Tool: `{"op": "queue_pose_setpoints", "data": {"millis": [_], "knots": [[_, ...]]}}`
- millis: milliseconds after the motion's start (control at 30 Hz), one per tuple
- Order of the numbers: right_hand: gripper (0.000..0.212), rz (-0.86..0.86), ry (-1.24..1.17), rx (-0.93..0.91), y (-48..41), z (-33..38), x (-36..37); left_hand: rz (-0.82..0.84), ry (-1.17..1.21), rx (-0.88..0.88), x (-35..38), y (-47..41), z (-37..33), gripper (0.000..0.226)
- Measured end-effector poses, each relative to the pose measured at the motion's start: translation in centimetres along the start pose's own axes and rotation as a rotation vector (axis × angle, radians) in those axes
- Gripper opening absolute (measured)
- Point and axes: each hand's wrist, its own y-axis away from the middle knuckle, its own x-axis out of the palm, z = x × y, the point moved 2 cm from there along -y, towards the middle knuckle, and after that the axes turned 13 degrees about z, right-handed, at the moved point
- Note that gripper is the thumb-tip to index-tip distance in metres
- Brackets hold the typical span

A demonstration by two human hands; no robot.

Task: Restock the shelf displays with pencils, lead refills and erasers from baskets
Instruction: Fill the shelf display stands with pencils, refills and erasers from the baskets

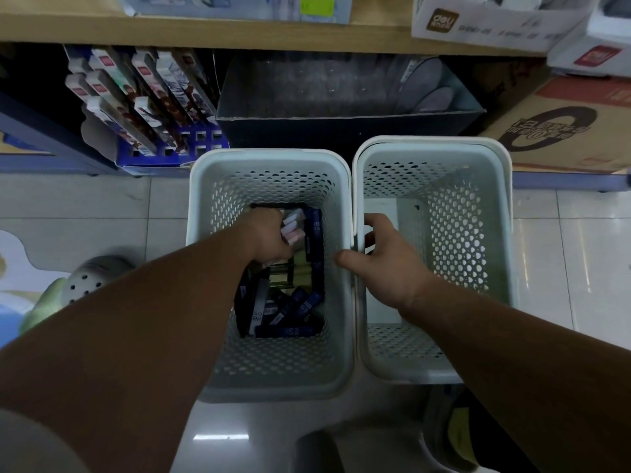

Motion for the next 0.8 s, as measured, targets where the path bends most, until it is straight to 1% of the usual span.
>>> {"op": "queue_pose_setpoints", "data": {"millis": [133,233,333,400,433,500,533,600,667,700,733,800], "knots": [[0.069,0.010,-0.009,0.008,-0.1,-0.1,0.1,-0.032,0.236,0.033,-0.3,0.2,0.0,0.029],[0.070,0.014,-0.005,0.015,0.0,0.1,0.1,-0.040,0.347,0.045,-0.8,1.3,-0.7,0.024],[0.074,0.036,0.044,0.032,0.0,0.4,0.0,0.000,0.514,0.078,-1.1,3.3,-1.1,0.028],[0.081,0.063,0.151,0.056,0.3,1.0,-0.3,0.060,0.632,0.099,-1.6,5.2,-1.5,0.021],[0.088,0.057,0.250,0.064,0.6,1.6,-0.6,0.092,0.670,0.104,-2.1,6.4,-1.8,0.017],[0.096,-0.037,0.433,0.033,1.8,3.4,-1.1,0.157,0.740,0.090,-3.1,8.9,-2.2,0.015],[0.094,-0.091,0.448,-0.012,2.6,4.4,-1.4,0.185,0.775,0.093,-3.8,10.3,-2.4,0.017],[0.079,-0.132,0.352,-0.086,4.3,6.5,-1.7,0.224,0.841,0.116,-5.3,13.1,-3.0,0.026],[0.051,-0.059,0.160,-0.104,5.9,8.6,-1.8,0.251,0.877,0.157,-6.9,16.0,-4.4,0.025],[0.043,0.003,0.042,-0.115,6.7,9.7,-1.9,0.263,0.892,0.191,-7.8,17.4,-5.3,0.022],[0.039,0.058,-0.055,-0.134,7.6,10.8,-2.0,0.261,0.912,0.229,-8.6,18.9,-6.3,0.022],[0.037,0.108,-0.152,-0.192,9.6,13.1,-2.6,0.212,0.953,0.304,-10.1,21.7,-8.1,0.022]]}}
